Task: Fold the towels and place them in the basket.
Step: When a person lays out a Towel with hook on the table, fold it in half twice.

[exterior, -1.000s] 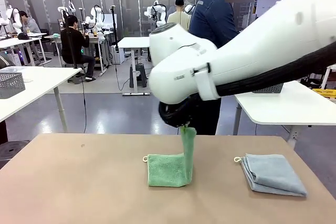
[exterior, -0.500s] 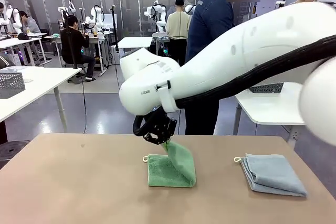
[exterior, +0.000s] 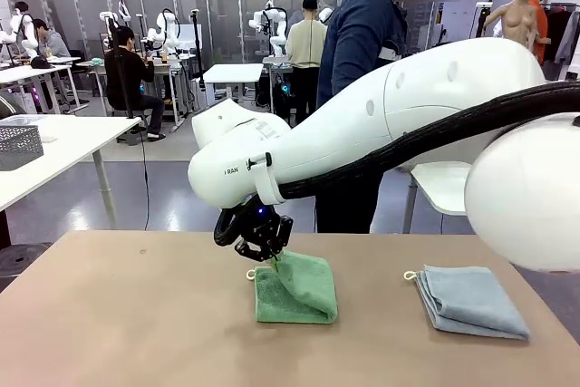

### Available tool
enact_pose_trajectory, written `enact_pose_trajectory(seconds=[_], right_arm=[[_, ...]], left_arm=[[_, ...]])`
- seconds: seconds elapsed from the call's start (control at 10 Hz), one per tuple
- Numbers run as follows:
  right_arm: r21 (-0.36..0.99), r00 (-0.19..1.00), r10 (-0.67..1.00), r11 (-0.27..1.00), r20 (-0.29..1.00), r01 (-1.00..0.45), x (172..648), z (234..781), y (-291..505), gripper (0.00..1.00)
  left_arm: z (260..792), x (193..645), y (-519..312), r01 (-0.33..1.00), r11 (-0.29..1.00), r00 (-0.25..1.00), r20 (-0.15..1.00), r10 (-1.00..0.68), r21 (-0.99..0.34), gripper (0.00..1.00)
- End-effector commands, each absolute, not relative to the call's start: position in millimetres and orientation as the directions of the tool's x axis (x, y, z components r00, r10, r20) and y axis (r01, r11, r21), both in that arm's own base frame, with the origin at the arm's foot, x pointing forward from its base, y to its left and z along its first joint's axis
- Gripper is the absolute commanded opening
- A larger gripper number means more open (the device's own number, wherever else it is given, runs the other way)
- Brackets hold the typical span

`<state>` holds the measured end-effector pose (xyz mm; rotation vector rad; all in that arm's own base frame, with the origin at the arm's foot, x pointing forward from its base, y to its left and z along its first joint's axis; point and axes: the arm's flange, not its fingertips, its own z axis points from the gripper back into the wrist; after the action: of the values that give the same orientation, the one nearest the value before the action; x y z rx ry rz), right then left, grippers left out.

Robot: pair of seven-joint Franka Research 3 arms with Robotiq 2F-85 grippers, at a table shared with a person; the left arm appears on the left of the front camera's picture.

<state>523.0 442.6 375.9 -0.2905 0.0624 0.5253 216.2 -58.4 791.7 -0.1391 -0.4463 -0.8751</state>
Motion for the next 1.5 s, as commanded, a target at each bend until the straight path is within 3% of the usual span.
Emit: enact_pose_trajectory(seconds=[0.0, 0.5, 0.6, 0.9, 1.0, 1.4], right_arm=[[-0.232, 0.883, 0.443, 0.852, -0.153, -0.468, 525, 373, 449, 0.1], [-0.168, 0.878, 0.45, 0.865, -0.162, -0.474, 518, 375, 451, 0.85], [-0.155, 0.887, 0.439, 0.875, -0.144, -0.458, 516, 377, 447, 0.96], [-0.111, 0.899, 0.424, 0.894, -0.113, -0.435, 509, 383, 432, 1.0], [-0.107, 0.898, 0.423, 0.894, -0.123, -0.435, 508, 381, 423, 0.82], [-0.135, 0.884, 0.446, 0.876, -0.138, -0.463, 522, 385, 446, 0.82]], left_arm=[[792, 215, -58, 0.767, 0.639, 0.557, 0.431, -0.71, 0.062, 1.0], [792, 215, -58, 0.767, 0.639, 0.557, 0.431, -0.71, 0.062, 1.0], [792, 215, -58, 0.767, 0.639, 0.557, 0.431, -0.71, 0.062, 1.0], [792, 215, -58, 0.767, 0.639, 0.557, 0.431, -0.71, 0.062, 1.0], [792, 215, -58, 0.767, 0.639, 0.557, 0.431, -0.71, 0.062, 1.0], [792, 215, -58, 0.767, 0.639, 0.557, 0.431, -0.71, 0.062, 1.0]])
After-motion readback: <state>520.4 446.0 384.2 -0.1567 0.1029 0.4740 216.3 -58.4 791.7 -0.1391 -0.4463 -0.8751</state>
